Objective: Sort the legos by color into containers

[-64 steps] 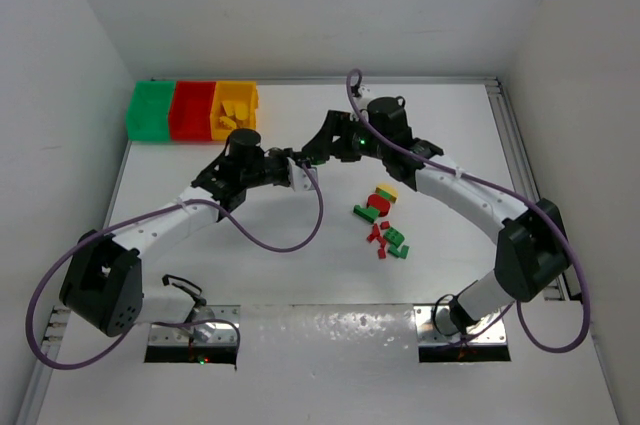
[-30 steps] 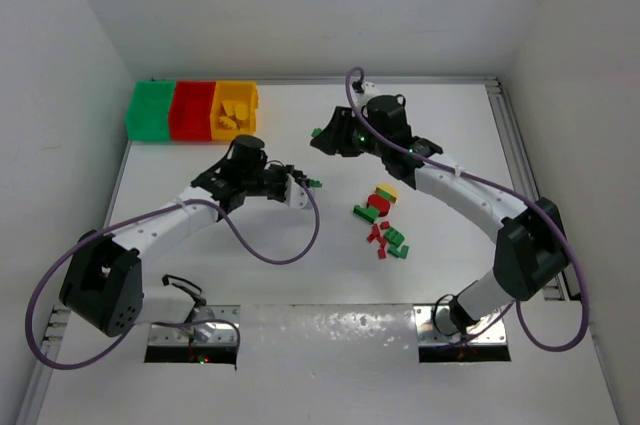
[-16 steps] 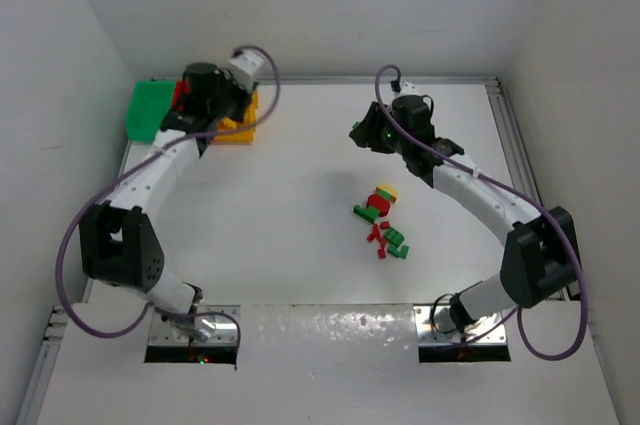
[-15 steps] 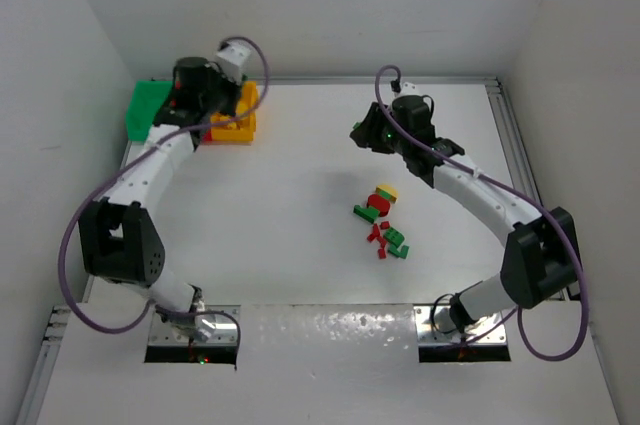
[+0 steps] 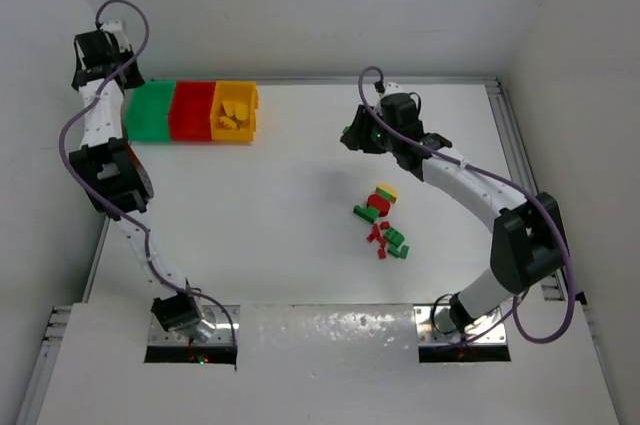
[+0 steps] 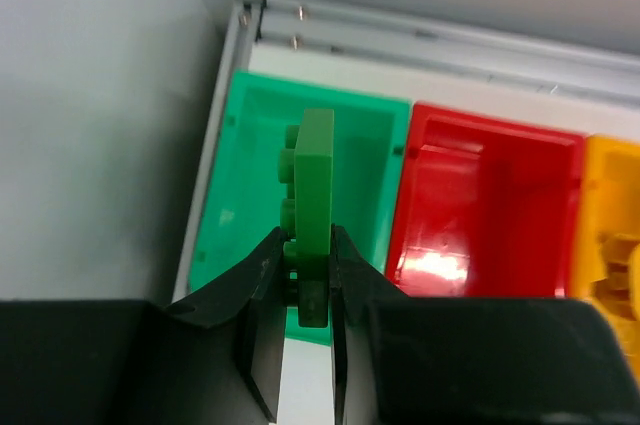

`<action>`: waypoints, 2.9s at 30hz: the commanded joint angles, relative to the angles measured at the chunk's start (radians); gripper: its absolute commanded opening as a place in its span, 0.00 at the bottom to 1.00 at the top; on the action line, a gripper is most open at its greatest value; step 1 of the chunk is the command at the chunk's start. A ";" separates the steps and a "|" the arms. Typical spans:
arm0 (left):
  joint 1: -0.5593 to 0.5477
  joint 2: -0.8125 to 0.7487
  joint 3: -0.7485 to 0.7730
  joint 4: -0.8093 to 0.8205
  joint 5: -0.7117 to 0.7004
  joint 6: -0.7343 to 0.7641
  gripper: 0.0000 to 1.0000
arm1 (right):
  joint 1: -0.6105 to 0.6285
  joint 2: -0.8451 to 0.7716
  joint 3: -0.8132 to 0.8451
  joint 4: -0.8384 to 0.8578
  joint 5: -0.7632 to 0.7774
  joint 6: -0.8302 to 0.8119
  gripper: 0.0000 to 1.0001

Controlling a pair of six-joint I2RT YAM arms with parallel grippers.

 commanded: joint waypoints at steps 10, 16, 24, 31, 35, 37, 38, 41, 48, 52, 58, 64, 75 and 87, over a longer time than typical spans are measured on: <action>0.011 0.165 0.014 0.084 -0.002 0.148 0.00 | 0.024 0.033 0.037 0.010 -0.007 -0.036 0.00; 0.011 0.199 -0.005 0.081 -0.012 0.149 0.17 | 0.030 0.036 0.043 0.005 -0.011 -0.052 0.00; 0.011 0.191 -0.017 0.106 -0.024 0.131 0.48 | 0.035 0.036 0.052 0.005 -0.016 -0.062 0.00; 0.011 0.080 -0.017 0.155 -0.001 0.081 0.49 | 0.067 0.035 0.084 -0.033 -0.016 -0.156 0.00; -0.017 -0.066 -0.026 0.123 0.317 0.223 0.45 | 0.075 -0.005 0.056 0.005 -0.108 -0.189 0.00; -0.127 -0.172 -0.031 -0.045 0.419 0.530 0.46 | 0.073 -0.031 0.023 0.059 -0.140 -0.178 0.00; -0.185 -0.210 -0.107 -0.200 0.371 0.692 0.46 | 0.073 -0.053 0.016 0.071 -0.171 -0.174 0.00; -0.328 -0.476 -0.447 -0.198 0.382 1.093 0.50 | 0.075 -0.085 -0.004 0.119 -0.214 -0.160 0.00; -0.463 -0.732 -0.768 -0.250 0.772 1.221 0.80 | 0.093 -0.116 -0.038 0.220 -0.291 -0.034 0.00; -0.546 -0.824 -0.907 0.031 0.745 1.078 0.81 | 0.139 -0.123 -0.040 0.234 -0.284 -0.025 0.00; -0.601 -0.954 -1.121 0.297 0.798 1.141 0.81 | 0.174 -0.131 -0.043 0.251 -0.318 0.029 0.00; -0.655 -0.976 -1.206 0.465 0.757 1.088 0.80 | 0.239 -0.104 -0.035 0.248 -0.314 0.046 0.00; -0.675 -0.961 -1.214 0.439 0.806 1.008 0.54 | 0.259 -0.064 -0.009 0.275 -0.312 0.092 0.00; -0.677 -0.948 -1.137 0.113 0.867 1.167 0.56 | 0.259 -0.064 0.020 0.214 -0.232 0.007 0.00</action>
